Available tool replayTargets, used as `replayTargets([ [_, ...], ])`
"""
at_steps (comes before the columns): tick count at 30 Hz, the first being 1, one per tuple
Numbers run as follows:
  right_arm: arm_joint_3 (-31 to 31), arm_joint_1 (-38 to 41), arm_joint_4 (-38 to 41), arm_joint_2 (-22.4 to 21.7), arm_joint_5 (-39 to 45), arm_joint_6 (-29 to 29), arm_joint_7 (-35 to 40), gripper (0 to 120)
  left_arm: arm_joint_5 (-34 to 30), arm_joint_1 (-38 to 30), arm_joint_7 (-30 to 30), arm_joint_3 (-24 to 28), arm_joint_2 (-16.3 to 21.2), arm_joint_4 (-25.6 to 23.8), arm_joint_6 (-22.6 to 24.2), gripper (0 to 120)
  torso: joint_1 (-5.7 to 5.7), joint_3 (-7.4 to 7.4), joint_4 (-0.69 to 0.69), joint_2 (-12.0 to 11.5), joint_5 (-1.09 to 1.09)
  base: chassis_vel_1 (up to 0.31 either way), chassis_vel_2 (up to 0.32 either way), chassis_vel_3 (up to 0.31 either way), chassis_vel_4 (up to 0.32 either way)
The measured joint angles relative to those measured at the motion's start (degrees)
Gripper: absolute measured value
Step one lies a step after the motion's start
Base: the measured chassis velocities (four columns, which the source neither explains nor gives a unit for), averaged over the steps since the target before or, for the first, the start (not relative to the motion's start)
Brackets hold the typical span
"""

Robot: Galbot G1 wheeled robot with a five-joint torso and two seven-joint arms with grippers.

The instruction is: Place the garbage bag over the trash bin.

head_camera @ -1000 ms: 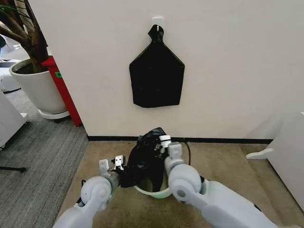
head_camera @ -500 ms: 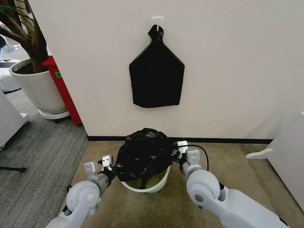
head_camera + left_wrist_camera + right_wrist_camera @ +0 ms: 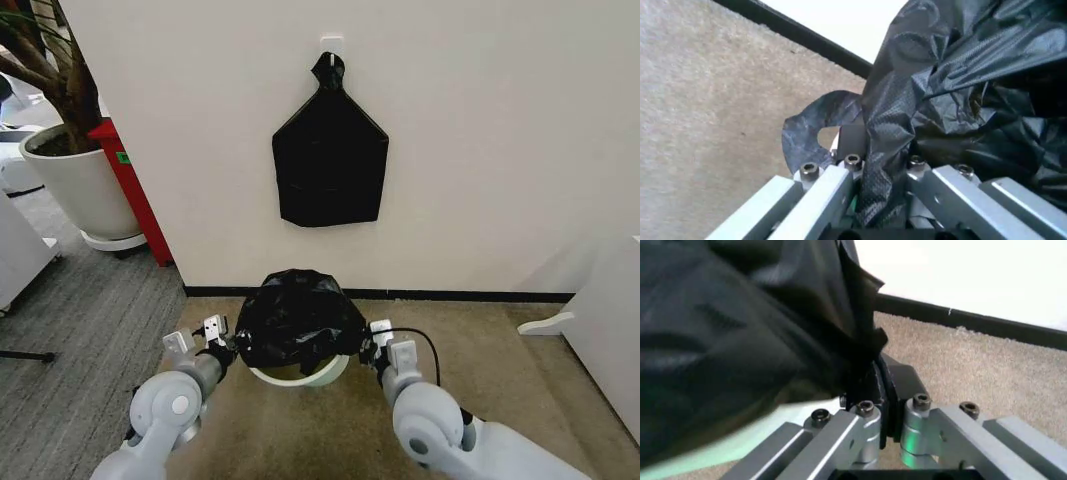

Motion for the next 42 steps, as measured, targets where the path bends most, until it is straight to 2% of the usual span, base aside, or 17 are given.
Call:
replayTargets([
  [4, -0.9, -0.7, -0.3, -0.2, -1.1, 0.2, -0.2, 0, -2.7, -0.6, -2.1, -0.5, -1.4, 0.0, 0.0, 1, 0.0, 0.0, 0.0, 0.0, 0.0, 0.0, 0.0, 0.0, 0.0],
  [14, -1.4, -0.6, -0.7, 1.2, -2.5, -0.3, -0.3, 0, -2.9, -0.6, -3.3, -0.3, -2.2, 0.0, -0.1, 1, 0.0, 0.0, 0.0, 0.0, 0.0, 0.0, 0.0, 0.0, 0.0],
  [20, 1.1, 0.2, 2.7, 0.0, -0.6, -2.1, 0.6, 22, -0.9, -0.4, -3.5, -0.6, -2.3, 1.1, -0.8, 1, 0.0, 0.0, 0.0, 0.0, -0.02, 0.0, 0.0, 0.0, 0.0],
  [21, 1.1, 0.2, 2.7, 0.0, -0.6, -2.1, 0.6, 22, -0.9, -0.4, -3.5, -0.6, -2.3, 1.1, -0.8, 1, 0.0, 0.0, 0.0, 0.0, -0.02, 0.0, 0.0, 0.0, 0.0],
  [27, 5.7, -1.3, 9.0, -1.3, 0.8, -3.3, 0.3, 50, 1.1, -0.8, -3.5, -1.3, -2.2, 2.4, -1.6, 1, 0.0, 0.0, 0.0, 0.0, 0.0, 0.0, 0.0, 0.0, 0.0],
  [29, 6.4, -1.3, 9.8, -1.4, 0.9, -3.4, 0.1, 52, 1.6, -0.8, -3.5, -1.3, -2.2, 2.5, -1.7, 1, 0.0, 0.0, 0.0, 0.0, -0.01, 0.0, 0.0, 0.0, 0.0],
  [32, 9.0, -0.7, 12.6, -1.7, 2.7, -3.9, -0.7, 67, 4.0, -0.8, -3.4, -0.9, -2.4, 2.9, -2.8, 1, 0.0, 0.0, 0.0, 0.0, -0.01, 0.0, 0.0, 0.0, 0.0],
  [35, 10.0, 1.2, 14.7, -0.3, 9.8, -4.0, 1.3, 78, 8.8, -0.5, -3.3, 0.3, -2.7, 3.2, -6.2, 1, 0.0, 0.0, -0.01, 0.0, -0.01, 0.0, 0.0, 0.0, 0.0],
  [36, 10.0, 1.2, 14.7, -0.3, 9.8, -4.0, 1.3, 78, 8.8, -0.5, -3.3, 0.3, -2.7, 3.2, -6.2, 1, 0.0, 0.0, -0.01, 0.0, -0.01, 0.0, 0.0, 0.0, 0.0],
  [39, 9.4, 4.9, 15.0, 3.0, 22.8, -3.3, 8.2, 91, 13.5, -0.6, -3.5, 1.7, -3.6, 3.8, -11.3, 1, 0.0, 0.0, 0.01, 0.0, -0.01, 0.0, 0.0, 0.0, 0.0],
  [42, 8.1, 8.4, 12.8, 5.6, 29.4, -0.6, 12.7, 99, 14.9, -0.9, -5.0, 3.1, -4.2, 4.3, -15.5, 1, 0.0, 0.0, 0.01, 0.0, -0.01, 0.0, 0.0, 0.0, 0.0],
])
